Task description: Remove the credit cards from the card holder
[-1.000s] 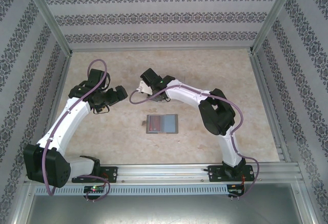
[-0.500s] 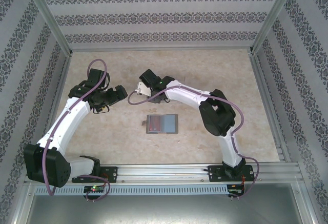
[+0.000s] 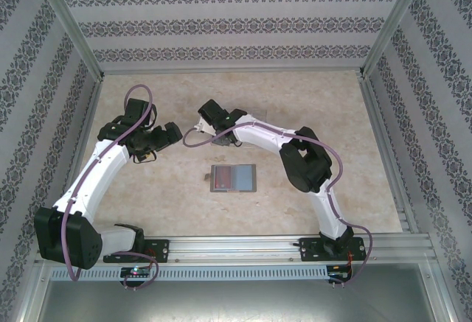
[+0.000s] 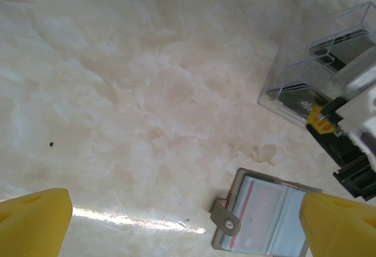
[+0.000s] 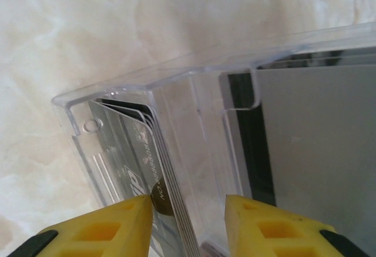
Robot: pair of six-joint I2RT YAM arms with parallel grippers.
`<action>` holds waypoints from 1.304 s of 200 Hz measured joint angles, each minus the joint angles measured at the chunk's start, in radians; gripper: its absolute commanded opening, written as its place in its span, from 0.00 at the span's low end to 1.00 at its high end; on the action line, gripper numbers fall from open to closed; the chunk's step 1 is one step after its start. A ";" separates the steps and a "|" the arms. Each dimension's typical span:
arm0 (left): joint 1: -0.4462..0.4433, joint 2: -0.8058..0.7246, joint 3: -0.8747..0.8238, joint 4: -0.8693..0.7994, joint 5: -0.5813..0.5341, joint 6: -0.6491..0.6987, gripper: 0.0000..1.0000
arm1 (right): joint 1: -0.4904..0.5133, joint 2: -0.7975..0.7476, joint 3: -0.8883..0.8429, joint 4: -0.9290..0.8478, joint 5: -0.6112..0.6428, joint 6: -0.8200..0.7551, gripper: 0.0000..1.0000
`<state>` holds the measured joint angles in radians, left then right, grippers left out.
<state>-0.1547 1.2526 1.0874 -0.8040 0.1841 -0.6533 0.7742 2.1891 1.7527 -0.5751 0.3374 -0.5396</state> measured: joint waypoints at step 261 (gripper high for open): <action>-0.072 -0.002 -0.041 0.108 0.182 0.021 0.96 | -0.053 -0.587 -0.507 0.214 0.019 0.694 0.00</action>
<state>-0.2264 1.2510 1.0466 -0.6956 0.3664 -0.6323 0.7208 1.6024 1.2453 -0.3614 0.3565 0.1539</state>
